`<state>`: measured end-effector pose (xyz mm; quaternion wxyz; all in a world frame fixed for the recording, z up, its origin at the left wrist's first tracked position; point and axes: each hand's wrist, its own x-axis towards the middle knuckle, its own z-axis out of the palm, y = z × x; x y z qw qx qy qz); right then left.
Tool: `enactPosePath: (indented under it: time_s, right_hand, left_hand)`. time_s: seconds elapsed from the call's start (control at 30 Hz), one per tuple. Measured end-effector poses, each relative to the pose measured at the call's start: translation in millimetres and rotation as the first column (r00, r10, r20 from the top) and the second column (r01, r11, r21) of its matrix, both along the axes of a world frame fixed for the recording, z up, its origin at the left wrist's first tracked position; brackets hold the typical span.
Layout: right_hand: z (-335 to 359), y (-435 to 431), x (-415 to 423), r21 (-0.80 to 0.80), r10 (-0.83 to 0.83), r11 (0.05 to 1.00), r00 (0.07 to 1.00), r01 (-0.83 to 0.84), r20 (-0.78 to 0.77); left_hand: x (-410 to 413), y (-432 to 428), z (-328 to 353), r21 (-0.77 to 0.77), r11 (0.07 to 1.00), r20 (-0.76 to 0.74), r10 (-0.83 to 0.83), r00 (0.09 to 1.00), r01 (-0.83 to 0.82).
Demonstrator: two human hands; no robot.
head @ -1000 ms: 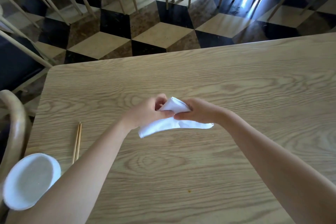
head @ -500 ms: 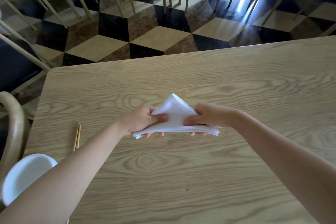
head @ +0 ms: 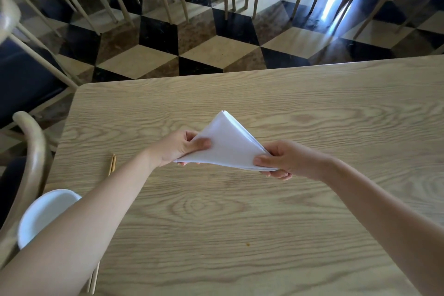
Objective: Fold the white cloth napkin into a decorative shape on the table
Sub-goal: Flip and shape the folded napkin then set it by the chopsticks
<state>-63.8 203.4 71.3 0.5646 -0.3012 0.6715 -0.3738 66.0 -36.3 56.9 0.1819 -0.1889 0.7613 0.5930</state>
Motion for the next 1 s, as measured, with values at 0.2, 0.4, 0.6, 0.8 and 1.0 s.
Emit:
enactPosePath:
  time_s: [0.2,0.4,0.6,0.8,1.0]
  right_hand:
    - [16,-9,58,-0.128,-0.317,0.947,0.782,0.295,-0.537]
    - [-5,-40,129,-0.301,-0.331,0.941,0.602,0.154,-0.726]
    - [-39,-50,194,-0.278,-0.169,0.96,0.791,-0.002,-0.588]
    - [-67,-66,166,-0.191,0.061,0.955,0.777,-0.229,-0.626]
    - [-67,-142,139,-0.17,0.022,0.943,0.563,-0.286,-0.826]
  left_hand:
    - [21,8,-18,-0.297,0.712,-0.167,0.617,0.769,-0.636]
    - [64,121,22,0.142,0.736,-0.123,0.676,0.726,-0.662]
    - [97,113,-7,-0.131,0.434,-0.012,0.898,0.439,-0.891]
    - [161,82,-48,-0.358,0.505,-0.283,0.743,0.607,-0.785]
    - [191,73,-80,-0.577,0.468,-0.328,0.618,0.715,-0.669]
